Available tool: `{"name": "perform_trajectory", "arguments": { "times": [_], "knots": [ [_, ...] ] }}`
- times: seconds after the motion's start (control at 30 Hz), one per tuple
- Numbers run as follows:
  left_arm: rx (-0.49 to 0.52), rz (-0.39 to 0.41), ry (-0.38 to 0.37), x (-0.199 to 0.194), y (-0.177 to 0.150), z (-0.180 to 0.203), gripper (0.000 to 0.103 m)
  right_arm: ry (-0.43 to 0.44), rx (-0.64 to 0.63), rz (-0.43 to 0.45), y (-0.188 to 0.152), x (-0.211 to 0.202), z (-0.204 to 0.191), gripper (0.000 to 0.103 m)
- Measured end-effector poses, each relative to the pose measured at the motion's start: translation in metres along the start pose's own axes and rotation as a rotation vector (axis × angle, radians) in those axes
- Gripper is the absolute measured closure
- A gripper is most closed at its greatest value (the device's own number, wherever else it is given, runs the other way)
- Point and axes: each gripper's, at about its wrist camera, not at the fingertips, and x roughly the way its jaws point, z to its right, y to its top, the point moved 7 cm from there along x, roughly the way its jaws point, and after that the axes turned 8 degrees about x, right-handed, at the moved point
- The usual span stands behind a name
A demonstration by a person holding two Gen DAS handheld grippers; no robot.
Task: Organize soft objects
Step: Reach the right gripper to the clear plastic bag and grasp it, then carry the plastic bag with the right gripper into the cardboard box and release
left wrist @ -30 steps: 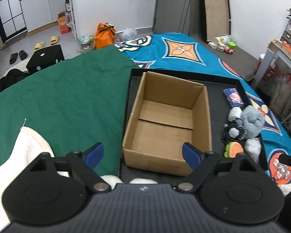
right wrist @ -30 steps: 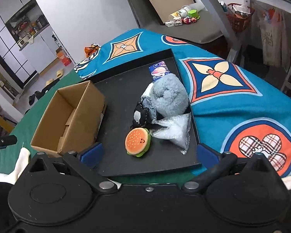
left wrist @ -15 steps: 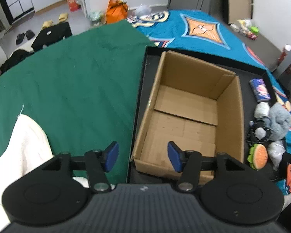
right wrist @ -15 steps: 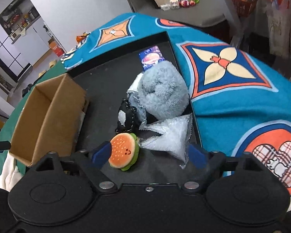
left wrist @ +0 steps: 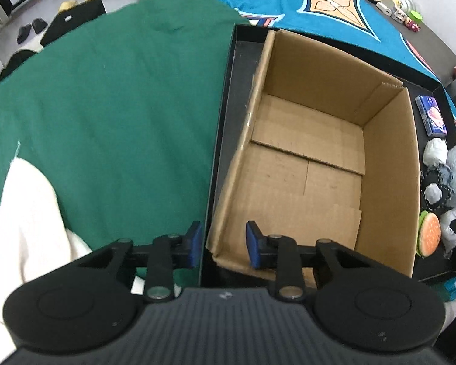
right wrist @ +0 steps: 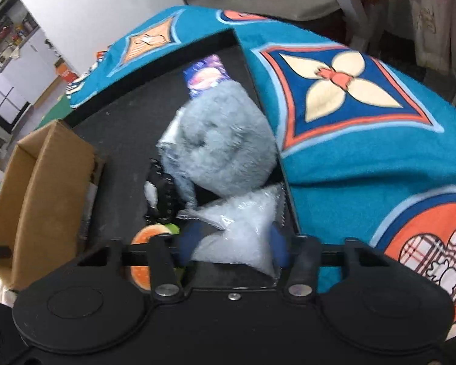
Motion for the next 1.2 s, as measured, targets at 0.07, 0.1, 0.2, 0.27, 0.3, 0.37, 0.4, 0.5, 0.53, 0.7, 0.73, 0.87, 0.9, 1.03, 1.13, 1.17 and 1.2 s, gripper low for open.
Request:
{"name": "perform_trajectory", "arguments": {
  "times": [0.07, 0.1, 0.2, 0.27, 0.3, 0.37, 0.4, 0.5, 0.53, 0.7, 0.73, 0.87, 0.9, 1.03, 1.13, 1.17, 1.2],
  "knots": [
    [0.004, 0.011, 0.0, -0.003, -0.001, 0.0, 0.084, 0.009, 0.011, 0.005, -0.004, 0.0, 0.003, 0.07],
    [0.01, 0.021, 0.002, -0.005, -0.002, 0.001, 0.086, 0.011, 0.004, 0.006, -0.005, -0.001, 0.002, 0.072],
    [0.006, 0.026, -0.001, -0.005, -0.006, 0.001, 0.093, 0.013, -0.022, 0.023, -0.007, -0.009, -0.002, 0.075],
    [0.012, 0.043, -0.011, -0.01, -0.009, 0.002, 0.093, 0.013, -0.027, 0.036, -0.009, -0.016, -0.003, 0.075],
    [0.018, 0.05, -0.011, -0.012, -0.009, 0.002, 0.093, 0.017, -0.027, 0.039, -0.008, -0.018, -0.005, 0.075],
    [0.024, 0.056, -0.004, -0.015, -0.011, 0.002, 0.093, 0.028, -0.035, 0.051, -0.009, -0.025, -0.012, 0.075],
    [0.024, 0.055, -0.009, -0.015, -0.011, 0.001, 0.093, 0.031, -0.04, 0.058, -0.009, -0.029, -0.015, 0.075],
    [0.022, 0.051, -0.022, -0.016, -0.01, 0.0, 0.093, 0.047, -0.047, 0.077, -0.008, -0.04, -0.025, 0.075],
    [0.025, 0.049, -0.025, -0.016, -0.009, 0.001, 0.092, 0.051, -0.052, 0.082, -0.008, -0.044, -0.029, 0.075],
    [0.038, 0.034, -0.044, -0.017, -0.01, 0.0, 0.092, 0.089, -0.058, 0.101, -0.006, -0.062, -0.049, 0.075],
    [0.04, 0.028, -0.056, -0.015, -0.009, 0.001, 0.091, 0.094, -0.058, 0.107, -0.005, -0.065, -0.053, 0.075],
    [0.051, 0.044, -0.048, -0.017, -0.01, 0.001, 0.092, 0.101, -0.083, 0.131, -0.004, -0.074, -0.072, 0.075],
    [0.057, 0.05, -0.047, -0.017, -0.01, 0.001, 0.092, 0.106, -0.093, 0.137, -0.004, -0.076, -0.078, 0.075],
    [0.041, 0.073, -0.044, -0.019, -0.012, -0.001, 0.092, 0.098, -0.141, 0.165, -0.003, -0.082, -0.101, 0.075],
    [0.007, 0.09, -0.08, -0.019, -0.012, -0.005, 0.093, 0.109, -0.159, 0.171, -0.004, -0.084, -0.119, 0.075],
    [0.0, 0.097, -0.084, -0.019, -0.012, -0.006, 0.093, 0.109, -0.171, 0.175, -0.005, -0.085, -0.125, 0.075],
    [-0.004, 0.105, -0.085, -0.02, -0.013, -0.007, 0.093, 0.11, -0.182, 0.177, -0.006, -0.084, -0.131, 0.075]
  ]
}}
